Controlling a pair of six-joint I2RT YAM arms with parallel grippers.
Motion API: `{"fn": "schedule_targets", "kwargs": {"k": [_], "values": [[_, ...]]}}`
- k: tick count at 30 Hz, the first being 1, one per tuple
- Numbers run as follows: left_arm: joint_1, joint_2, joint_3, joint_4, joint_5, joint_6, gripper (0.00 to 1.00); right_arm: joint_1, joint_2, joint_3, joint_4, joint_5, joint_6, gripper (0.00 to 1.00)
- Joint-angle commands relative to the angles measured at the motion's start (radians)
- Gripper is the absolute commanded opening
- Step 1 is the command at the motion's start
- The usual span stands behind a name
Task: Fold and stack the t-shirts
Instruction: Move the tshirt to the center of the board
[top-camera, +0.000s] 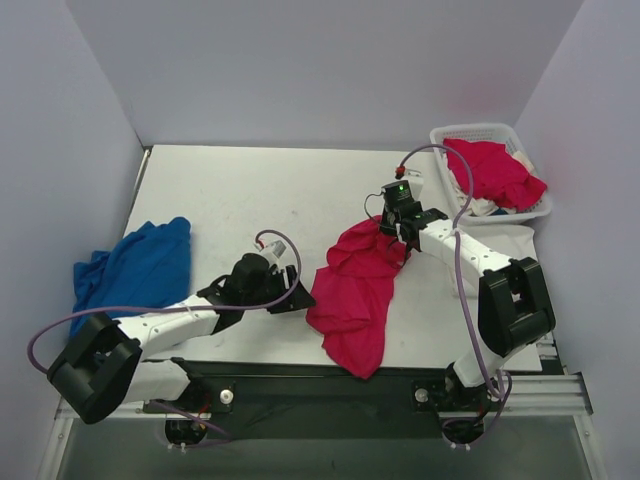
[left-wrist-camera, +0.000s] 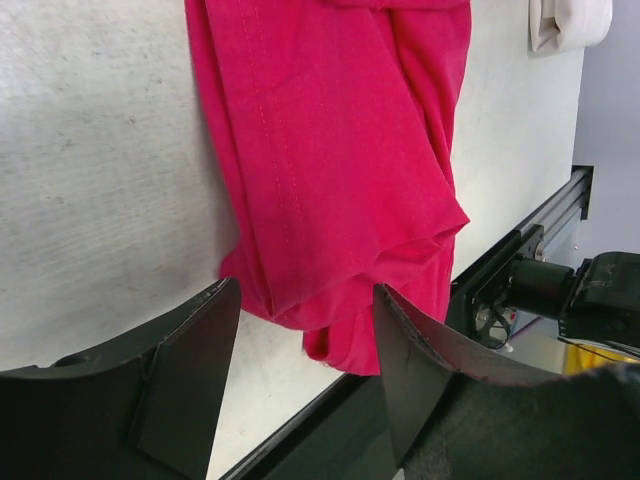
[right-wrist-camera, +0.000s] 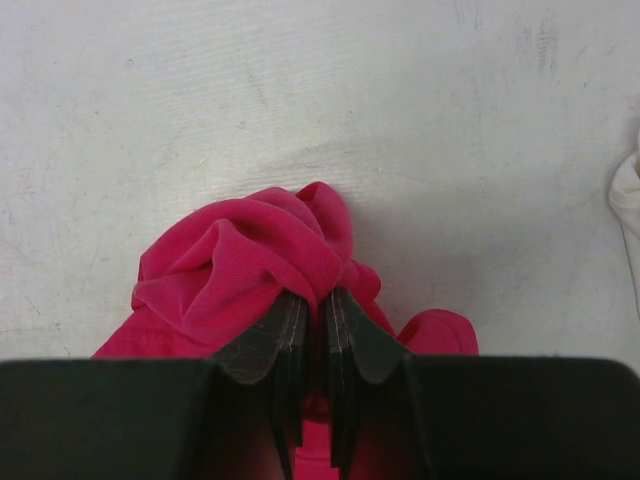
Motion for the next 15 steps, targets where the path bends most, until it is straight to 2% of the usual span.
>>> {"fn": "schedule_targets", "kwargs": {"k": [1,6,11,15], "values": [[-0.008,0.051,0.002,0.102,0.073,-0.056,0.65,-0.006,0.001,-0.003,-0.004,0.010,0.018,0.00],[-0.017,0.081,-0.011,0.131,0.082,-0.078,0.61,-0.010,0.002,0.001,-0.010,0.007,0.021,0.00],[-0.017,0.109,-0.009,0.151,0.088,-0.087,0.50,-0.010,0.007,0.002,-0.016,0.006,0.026,0.00],[-0.018,0.121,-0.012,0.161,0.090,-0.090,0.47,-0.013,0.005,0.004,-0.018,0.013,0.026,0.00]]}}
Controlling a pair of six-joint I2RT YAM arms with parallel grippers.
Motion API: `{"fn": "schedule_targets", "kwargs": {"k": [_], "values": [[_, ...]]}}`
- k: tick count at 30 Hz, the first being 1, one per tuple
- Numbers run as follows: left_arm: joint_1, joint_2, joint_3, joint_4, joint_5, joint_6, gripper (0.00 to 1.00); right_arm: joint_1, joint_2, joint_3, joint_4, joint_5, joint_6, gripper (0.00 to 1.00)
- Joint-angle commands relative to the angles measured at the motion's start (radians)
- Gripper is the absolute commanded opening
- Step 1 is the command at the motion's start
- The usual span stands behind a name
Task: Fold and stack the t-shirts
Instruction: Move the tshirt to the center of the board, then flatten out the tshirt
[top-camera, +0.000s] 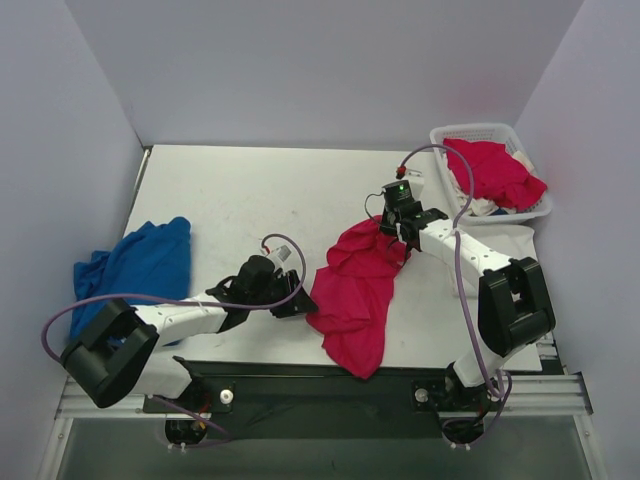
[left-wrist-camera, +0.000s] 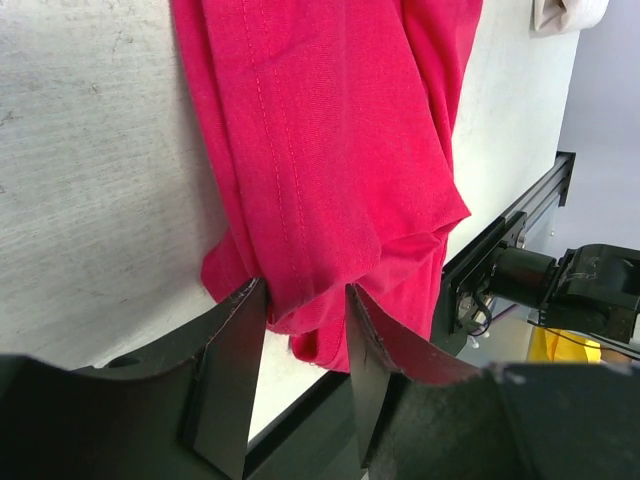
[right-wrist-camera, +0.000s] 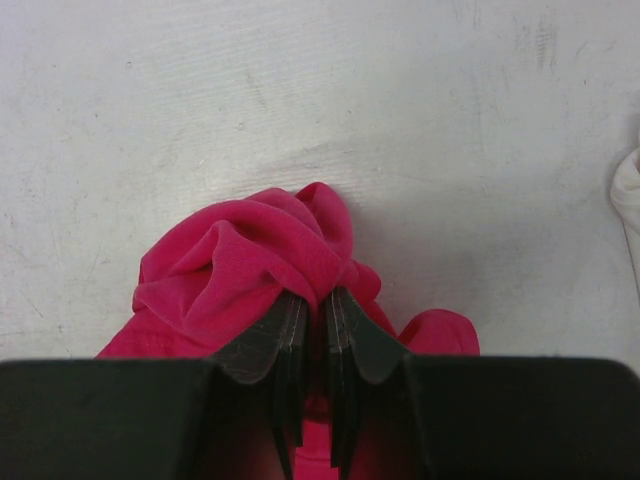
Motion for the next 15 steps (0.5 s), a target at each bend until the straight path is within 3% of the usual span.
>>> {"fn": "schedule_targets", "kwargs": {"k": [1,10,15], "values": [[-0.005,0.013,0.000,0.073,0.019,-0.011,0.47,-0.008,0.005,0.004,-0.018,0.011,0.015,0.00],[-0.004,0.035,0.012,0.050,0.031,-0.007,0.43,-0.018,0.002,0.007,-0.026,0.012,0.024,0.00],[-0.005,0.087,0.046,-0.021,0.023,0.007,0.27,-0.021,-0.006,0.002,-0.029,0.015,0.028,0.00]]}}
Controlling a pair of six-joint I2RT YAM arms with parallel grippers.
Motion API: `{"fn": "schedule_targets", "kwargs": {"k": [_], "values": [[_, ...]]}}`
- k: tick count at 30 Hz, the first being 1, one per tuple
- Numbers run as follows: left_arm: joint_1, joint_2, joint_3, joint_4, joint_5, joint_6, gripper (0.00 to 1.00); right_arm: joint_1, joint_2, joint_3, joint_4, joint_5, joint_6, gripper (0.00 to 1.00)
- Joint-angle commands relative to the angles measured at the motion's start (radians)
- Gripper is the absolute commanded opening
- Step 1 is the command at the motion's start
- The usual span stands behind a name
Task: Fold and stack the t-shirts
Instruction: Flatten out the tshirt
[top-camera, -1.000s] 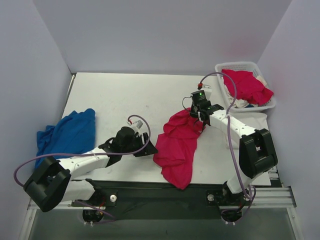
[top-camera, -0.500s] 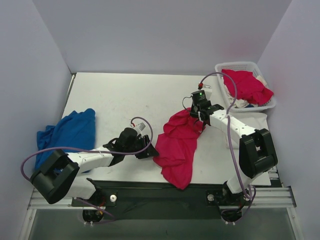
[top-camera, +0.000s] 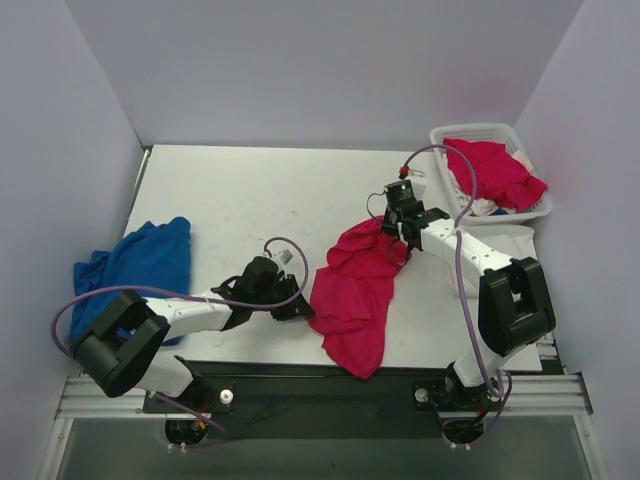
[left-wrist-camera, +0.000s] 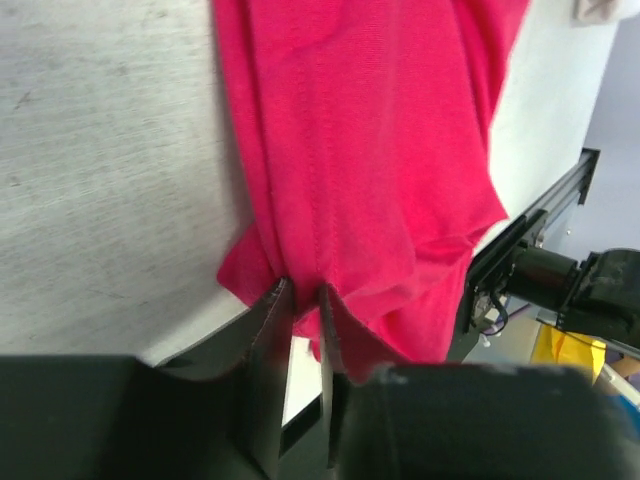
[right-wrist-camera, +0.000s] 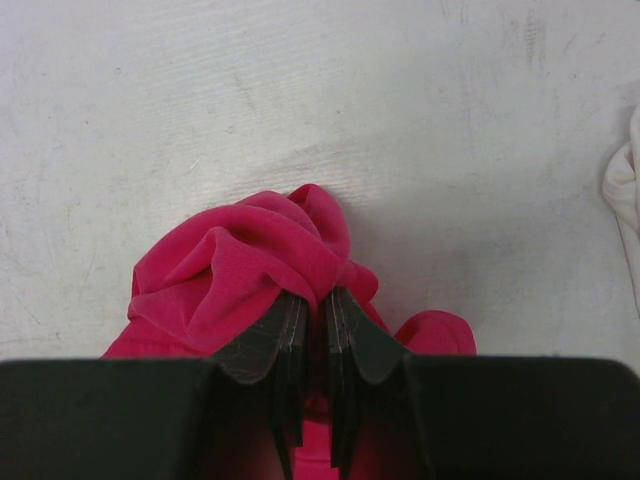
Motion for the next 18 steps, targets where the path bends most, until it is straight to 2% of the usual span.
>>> {"fn": "schedule_targets", "kwargs": {"k": [1,3,4,10,14,18], "values": [[-0.005,0.031,0.047,-0.031,0.013,0.016,0.17,-0.010,-0.008,0.002,-0.022,0.012,0.013,0.00],[-0.005,0.037,0.059,-0.054,0.010,0.022,0.02,-0.011,-0.011,0.002,-0.023,0.012,0.012,0.00],[-0.005,0.034,0.065,-0.062,0.005,0.024,0.00,-0.013,-0.012,0.002,-0.025,0.014,0.013,0.00],[-0.005,-0.080,0.100,-0.201,-0.137,0.068,0.00,-0.019,-0.037,0.001,-0.037,0.024,0.016,0.00],[-0.003,-0.202,0.166,-0.436,-0.370,0.108,0.00,-0.022,-0.092,0.008,-0.069,0.041,0.012,0.00],[0.012,-0.336,0.258,-0.580,-0.573,0.132,0.00,-0.030,-0.156,0.024,-0.116,0.063,-0.004,0.00]]}}
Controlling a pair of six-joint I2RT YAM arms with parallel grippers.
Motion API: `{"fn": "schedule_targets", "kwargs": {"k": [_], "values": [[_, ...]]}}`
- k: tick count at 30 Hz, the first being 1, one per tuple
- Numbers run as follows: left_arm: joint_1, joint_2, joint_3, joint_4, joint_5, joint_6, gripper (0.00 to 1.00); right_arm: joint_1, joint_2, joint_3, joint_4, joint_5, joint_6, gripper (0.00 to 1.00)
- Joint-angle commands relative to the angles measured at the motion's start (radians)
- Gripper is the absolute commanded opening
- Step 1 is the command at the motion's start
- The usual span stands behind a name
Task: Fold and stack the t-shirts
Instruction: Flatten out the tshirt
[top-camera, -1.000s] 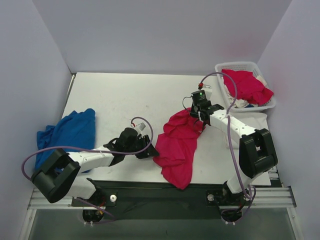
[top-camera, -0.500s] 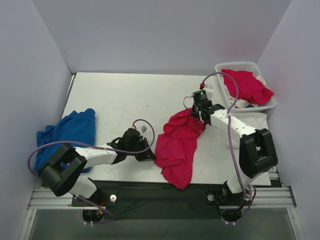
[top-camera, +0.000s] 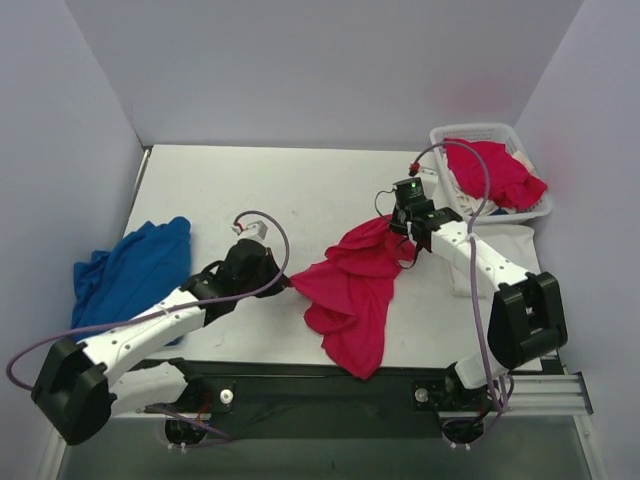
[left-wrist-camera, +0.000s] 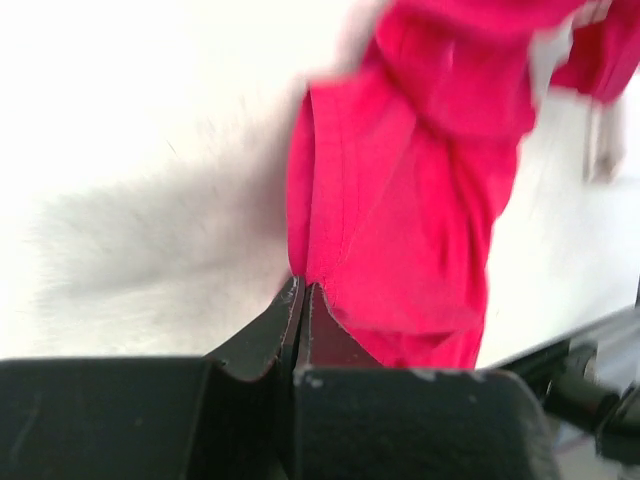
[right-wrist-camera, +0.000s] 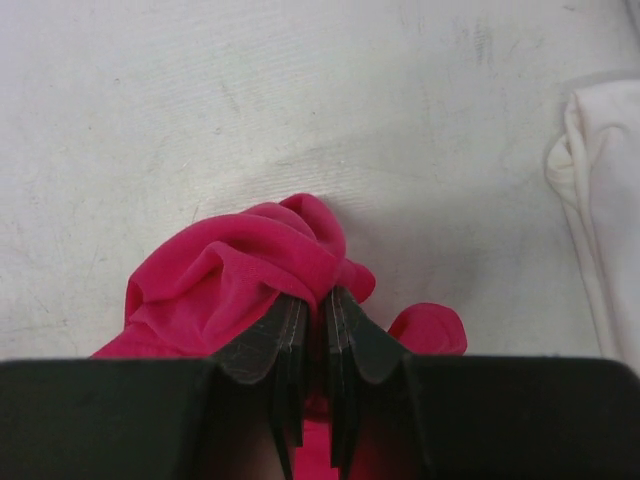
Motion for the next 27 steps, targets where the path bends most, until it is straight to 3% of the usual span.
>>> {"fn": "schedule_targets", "kwargs": {"k": [1,8,14,18,27], "values": [[0.017,-0.111,0.128,-0.175,-0.256,0.050,0.00,-0.017,-0.110,0.027,-0.062,0.066,-0.007,0.00],[0.160,-0.231,0.278,-0.263,-0.480,0.099,0.00,-0.033,-0.286,0.042,-0.102,0.105,-0.047,0.00],[0.318,-0.225,0.487,-0.245,-0.510,0.231,0.00,-0.044,-0.417,0.082,-0.119,0.114,-0.105,0.00],[0.353,-0.170,0.636,-0.225,-0.497,0.281,0.00,-0.044,-0.457,0.143,-0.122,0.056,-0.130,0.00],[0.376,-0.142,0.958,-0.195,-0.505,0.408,0.00,-0.029,-0.498,0.295,-0.125,-0.284,-0.228,0.00]]}}
